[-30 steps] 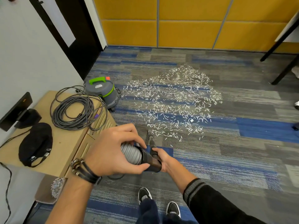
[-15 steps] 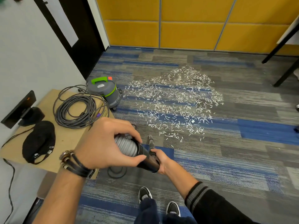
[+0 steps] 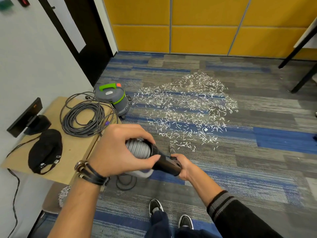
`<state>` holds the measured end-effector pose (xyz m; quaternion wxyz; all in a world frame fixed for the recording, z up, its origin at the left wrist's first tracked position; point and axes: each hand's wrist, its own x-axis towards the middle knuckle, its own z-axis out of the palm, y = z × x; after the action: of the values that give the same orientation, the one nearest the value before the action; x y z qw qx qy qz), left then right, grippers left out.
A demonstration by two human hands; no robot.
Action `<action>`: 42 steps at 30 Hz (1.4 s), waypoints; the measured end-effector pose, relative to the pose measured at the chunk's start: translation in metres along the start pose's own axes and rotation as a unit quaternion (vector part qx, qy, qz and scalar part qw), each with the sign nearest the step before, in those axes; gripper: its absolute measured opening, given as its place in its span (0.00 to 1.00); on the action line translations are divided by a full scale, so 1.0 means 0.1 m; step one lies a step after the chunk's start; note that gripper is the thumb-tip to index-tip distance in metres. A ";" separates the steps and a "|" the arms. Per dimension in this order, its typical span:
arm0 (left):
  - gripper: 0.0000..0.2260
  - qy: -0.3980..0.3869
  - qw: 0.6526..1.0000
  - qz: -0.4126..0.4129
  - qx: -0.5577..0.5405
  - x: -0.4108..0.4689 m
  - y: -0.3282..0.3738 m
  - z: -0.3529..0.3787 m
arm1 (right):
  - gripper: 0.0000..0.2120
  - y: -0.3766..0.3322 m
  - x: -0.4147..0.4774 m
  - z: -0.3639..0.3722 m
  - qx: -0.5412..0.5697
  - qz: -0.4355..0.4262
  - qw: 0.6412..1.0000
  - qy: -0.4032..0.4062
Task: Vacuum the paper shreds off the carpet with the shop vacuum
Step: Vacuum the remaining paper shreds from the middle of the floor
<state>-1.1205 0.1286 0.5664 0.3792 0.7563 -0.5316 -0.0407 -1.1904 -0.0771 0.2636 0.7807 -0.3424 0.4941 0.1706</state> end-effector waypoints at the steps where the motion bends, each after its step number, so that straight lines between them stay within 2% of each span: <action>1: 0.12 -0.001 1.000 0.004 -0.003 0.00 0.01 0.00 | 0.11 0.02 0.01 -0.03 0.005 0.002 1.000 -0.010; 5: 0.11 0.010 1.000 0.027 -0.011 0.07 0.06 0.01 | 0.12 0.05 -0.01 -0.10 0.021 -0.008 0.999 -0.024; 8: 0.11 0.000 0.999 0.038 -0.010 0.11 0.04 0.05 | 0.13 0.06 -0.02 -0.15 0.021 -0.009 0.999 -0.036; 12: 0.12 -0.018 0.998 0.061 -0.014 0.06 0.12 0.07 | 0.20 0.22 0.03 -0.19 0.059 -0.007 0.996 -0.061; 14: 0.12 -0.032 0.997 0.069 -0.012 0.09 0.11 0.12 | 0.18 0.22 0.05 -0.17 0.058 -0.019 0.997 -0.056; 18: 0.12 -0.057 0.995 0.063 -0.044 0.17 0.05 0.28 | 0.26 0.21 0.06 -0.20 0.045 -0.018 0.998 -0.049; 22: 0.13 -0.082 0.992 0.070 -0.067 0.18 0.12 0.38 | 0.34 0.38 0.10 -0.45 0.090 -0.003 0.996 -0.021; 27: 0.12 -0.050 0.995 0.064 -0.062 0.11 0.07 0.34 | 0.14 0.21 -0.15 -0.53 0.097 -0.021 0.995 0.019; 29: 0.12 -0.025 0.997 0.064 -0.047 0.08 0.04 0.28 | 0.13 0.09 -0.17 -0.47 0.089 -0.032 0.995 0.007; 33: 0.13 -0.024 0.997 0.065 -0.036 0.07 -0.02 0.23 | 0.19 -0.10 -0.13 -0.21 0.063 -0.036 0.997 0.023; 37: 0.13 -0.046 0.997 0.055 -0.026 0.09 -0.15 0.25 | 0.15 -0.09 -0.07 -0.10 0.007 -0.030 0.999 0.026; 42: 0.15 -0.089 0.991 0.046 -0.085 0.07 -0.20 0.38 | 0.12 0.19 -0.19 -0.24 0.066 -0.005 0.997 0.044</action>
<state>-1.1191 0.1056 0.5294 0.3950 0.6896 -0.5917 -0.1352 -1.2265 -0.0790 0.2662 0.7798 -0.3003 0.5365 0.1181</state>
